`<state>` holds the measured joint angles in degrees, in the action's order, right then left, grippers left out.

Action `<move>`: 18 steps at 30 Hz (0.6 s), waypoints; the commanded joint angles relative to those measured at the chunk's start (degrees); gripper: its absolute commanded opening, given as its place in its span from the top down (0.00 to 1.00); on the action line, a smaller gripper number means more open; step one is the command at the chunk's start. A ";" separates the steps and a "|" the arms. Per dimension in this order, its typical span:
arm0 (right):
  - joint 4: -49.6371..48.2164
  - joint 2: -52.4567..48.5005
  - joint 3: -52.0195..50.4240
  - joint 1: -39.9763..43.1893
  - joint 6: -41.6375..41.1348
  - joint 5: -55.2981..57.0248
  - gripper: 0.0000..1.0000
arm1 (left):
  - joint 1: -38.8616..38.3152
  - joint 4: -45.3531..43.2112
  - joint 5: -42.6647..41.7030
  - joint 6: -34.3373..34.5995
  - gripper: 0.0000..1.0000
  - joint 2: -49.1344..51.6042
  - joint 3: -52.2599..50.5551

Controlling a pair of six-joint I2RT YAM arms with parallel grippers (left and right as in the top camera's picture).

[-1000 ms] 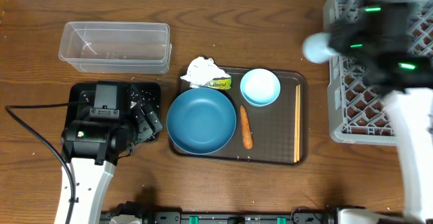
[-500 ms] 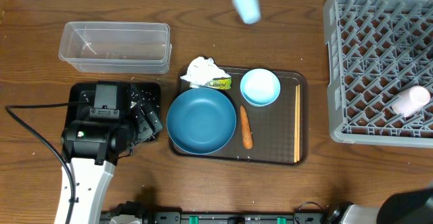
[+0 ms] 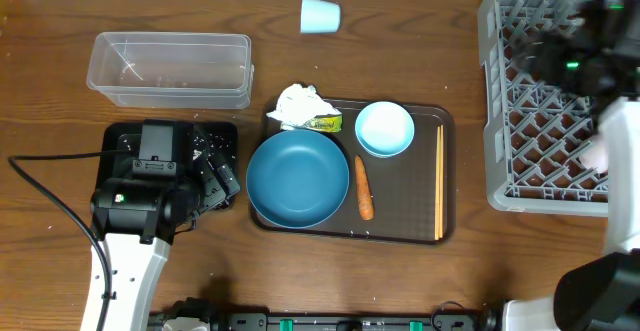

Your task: Sort waste into correct bins and load items into the dishwasher rack

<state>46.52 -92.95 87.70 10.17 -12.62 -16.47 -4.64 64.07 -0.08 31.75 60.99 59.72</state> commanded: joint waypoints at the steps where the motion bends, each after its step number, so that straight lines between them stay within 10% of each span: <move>1: 3.34 0.20 0.35 -7.28 -0.04 2.36 0.17 | 0.24 0.04 0.07 0.50 0.00 0.00 0.72; 18: 4.33 -8.66 -1.92 -34.14 -4.15 12.81 0.08 | 0.24 0.02 0.07 0.48 0.01 0.00 0.72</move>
<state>51.99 -99.50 86.21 -22.48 -14.94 -6.94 -4.64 64.07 -0.08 31.75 60.99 59.72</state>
